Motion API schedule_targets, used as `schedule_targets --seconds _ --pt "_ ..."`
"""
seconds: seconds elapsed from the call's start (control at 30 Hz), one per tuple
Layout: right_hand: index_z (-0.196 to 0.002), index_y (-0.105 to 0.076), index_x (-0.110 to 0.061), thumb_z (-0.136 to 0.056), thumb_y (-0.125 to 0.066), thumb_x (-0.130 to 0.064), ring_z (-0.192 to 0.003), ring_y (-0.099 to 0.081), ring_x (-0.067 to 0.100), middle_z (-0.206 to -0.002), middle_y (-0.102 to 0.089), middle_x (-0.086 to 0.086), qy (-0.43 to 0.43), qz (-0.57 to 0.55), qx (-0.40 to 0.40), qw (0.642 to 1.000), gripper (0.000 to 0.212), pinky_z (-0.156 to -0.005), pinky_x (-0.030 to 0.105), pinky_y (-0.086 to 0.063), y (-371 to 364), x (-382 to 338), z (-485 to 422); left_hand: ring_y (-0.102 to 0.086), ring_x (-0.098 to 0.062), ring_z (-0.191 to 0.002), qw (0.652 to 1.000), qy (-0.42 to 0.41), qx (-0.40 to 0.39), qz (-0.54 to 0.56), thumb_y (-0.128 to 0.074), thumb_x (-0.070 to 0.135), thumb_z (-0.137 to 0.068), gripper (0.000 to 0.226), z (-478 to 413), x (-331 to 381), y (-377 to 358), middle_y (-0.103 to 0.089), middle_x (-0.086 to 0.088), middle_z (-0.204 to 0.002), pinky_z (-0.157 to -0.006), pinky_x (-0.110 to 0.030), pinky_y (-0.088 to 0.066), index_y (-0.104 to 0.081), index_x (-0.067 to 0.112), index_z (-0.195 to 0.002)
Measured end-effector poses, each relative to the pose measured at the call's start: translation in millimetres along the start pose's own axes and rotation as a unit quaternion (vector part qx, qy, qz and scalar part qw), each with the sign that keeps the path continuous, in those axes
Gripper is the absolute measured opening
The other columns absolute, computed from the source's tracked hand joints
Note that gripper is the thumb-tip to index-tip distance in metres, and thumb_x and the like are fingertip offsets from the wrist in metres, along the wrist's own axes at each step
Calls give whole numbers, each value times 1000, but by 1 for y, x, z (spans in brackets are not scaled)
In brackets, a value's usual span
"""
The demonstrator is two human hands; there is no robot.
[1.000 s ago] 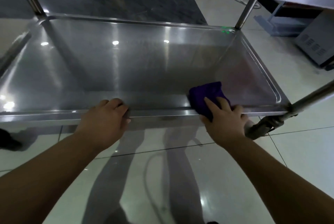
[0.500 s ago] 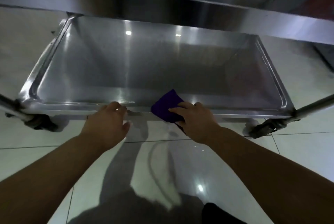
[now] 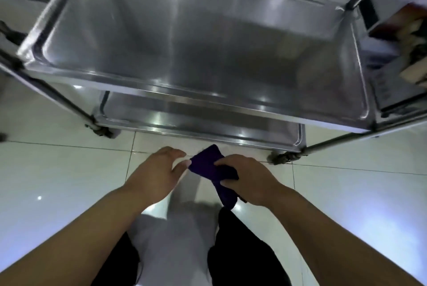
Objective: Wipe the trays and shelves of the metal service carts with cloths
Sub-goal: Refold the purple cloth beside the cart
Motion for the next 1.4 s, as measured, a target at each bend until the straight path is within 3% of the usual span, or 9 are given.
schedule_targets --seconds 0.2,0.33,0.47,0.6,0.73,0.83,1.07,1.17,1.4 --pt "-126 -58 -30 -77 -75 -20 -108 -54 20 -130 -57 -10 162 43 71 983 53 -95 36 -43 87 -85 112 -35 -18 -127 998 7 52 37 -44 48 -92 46 80 109 79 -46 4 -134 -106 -35 -33 -49 25 -131" --pt "-122 -61 -22 -69 -83 -21 -111 -58 21 -127 -61 -3 261 84 129 953 58 -95 35 -44 143 -124 168 -55 0 -97 985 -8 96 143 -66 34 -83 25 125 176 124 -56 21 -101 -80 -22 -47 -55 46 -103" --pt "-136 -47 -21 -67 -84 -24 -121 -46 18 -135 -51 -2 281 88 166 941 78 -99 39 -44 183 -140 208 -63 4 -75 960 8 132 248 -71 9 -79 34 156 223 152 -67 14 -86 -55 -9 -48 -63 28 -106" --pt "-146 -12 -39 -66 -83 -31 -121 -24 8 -133 -20 -22 192 35 160 968 107 -100 31 -36 212 -143 232 -62 4 -74 957 -57 139 249 -67 5 -81 27 191 265 167 -68 10 -85 -56 -8 -45 -67 31 -90" --pt "-138 -36 -40 -66 -83 -32 -115 -30 3 -122 -32 -23 168 21 191 967 87 -99 28 -37 233 -156 255 -60 0 -86 973 -106 118 166 -65 15 -84 28 221 290 173 -62 14 -93 -71 -18 -51 -62 43 -85" --pt "-120 -53 -39 -71 -80 -27 -107 -45 -1 -114 -47 -22 194 1 183 964 57 -94 28 -46 229 -169 275 -60 9 -80 972 -134 120 152 -62 18 -87 27 241 298 185 -65 19 -85 -62 -5 -45 -58 45 -88" --pt "-121 -35 -45 -63 -85 -32 -108 -50 2 -122 -47 -22 178 -80 206 959 77 -83 22 -50 214 -199 320 -60 6 -89 961 -196 122 155 -52 13 -93 46 293 297 219 -61 26 -97 -65 -14 -53 -50 57 -106" --pt "-106 -39 -47 -64 -82 -43 -110 -50 3 -124 -48 -20 200 -34 222 954 61 -80 16 -46 216 -210 343 -59 6 -89 961 -210 124 133 -49 13 -94 42 307 299 227 -61 28 -97 -70 -17 -51 -54 54 -104" --pt "-118 -58 -31 -71 -77 -46 -133 -27 8 -142 -39 -16 187 81 198 959 53 -107 46 -33 217 -213 372 -61 0 -86 958 -246 109 97 -51 14 -93 32 328 319 230 -64 22 -90 -72 -27 -55 -58 45 -92"
Point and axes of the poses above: each hand's wrist, its own z-axis away from the middle knuckle, its own y-axis out of the back of the hand, x = y × z, the point moved 3 cm from there along -z, towards the middle knuckle
